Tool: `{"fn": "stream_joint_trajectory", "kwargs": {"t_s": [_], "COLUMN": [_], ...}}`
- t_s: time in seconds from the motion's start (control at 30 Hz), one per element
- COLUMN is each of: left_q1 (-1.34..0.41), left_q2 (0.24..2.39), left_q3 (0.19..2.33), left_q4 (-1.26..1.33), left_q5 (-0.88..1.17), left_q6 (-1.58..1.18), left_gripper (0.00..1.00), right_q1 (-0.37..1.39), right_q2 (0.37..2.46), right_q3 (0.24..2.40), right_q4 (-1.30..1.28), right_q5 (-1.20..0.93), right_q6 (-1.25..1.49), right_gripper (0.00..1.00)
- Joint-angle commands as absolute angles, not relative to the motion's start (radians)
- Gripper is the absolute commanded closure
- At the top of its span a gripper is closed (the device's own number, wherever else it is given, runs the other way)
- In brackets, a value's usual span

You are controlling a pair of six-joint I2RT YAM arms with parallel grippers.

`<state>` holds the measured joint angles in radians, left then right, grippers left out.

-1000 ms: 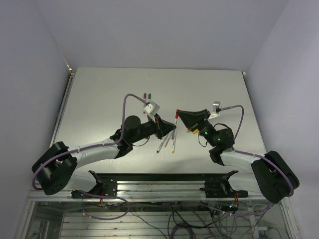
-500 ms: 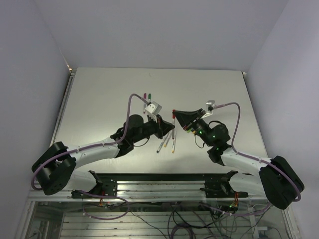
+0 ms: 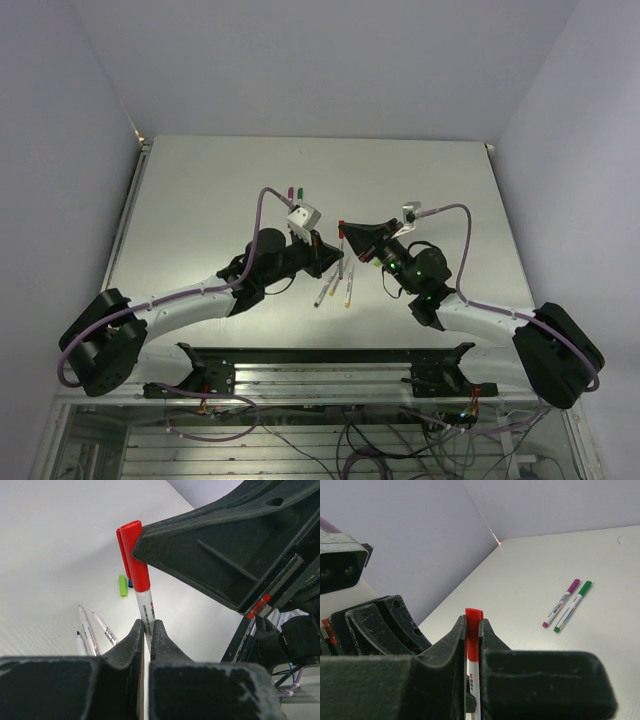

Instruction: Insert the pens into the pen caps

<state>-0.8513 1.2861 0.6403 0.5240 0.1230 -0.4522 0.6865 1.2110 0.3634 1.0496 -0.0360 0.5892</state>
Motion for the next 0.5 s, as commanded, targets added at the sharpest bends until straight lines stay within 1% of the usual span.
{"fn": "stream_joint_trajectory", "kwargs": {"t_s": [0.0,0.47], "left_q1": [-0.810,-0.747], "left_q2": [1.203,1.169], "left_q3": [0.727,0.709], "left_q4": [0.858,0.859], "left_q5": [0.033,0.025], "left_q6": [-0.426,-0.425], "left_gripper": [0.93,0.93], "right_q1": [0.747,0.825], "right_q2": [1.280,1.343], "right_q3": [0.315,0.360], "right_q4": [0.804,0.744], "right_q5": [-0.141,-0.093], "right_q6": [0.583,0.571], "right_gripper": [1.00,1.00]}}
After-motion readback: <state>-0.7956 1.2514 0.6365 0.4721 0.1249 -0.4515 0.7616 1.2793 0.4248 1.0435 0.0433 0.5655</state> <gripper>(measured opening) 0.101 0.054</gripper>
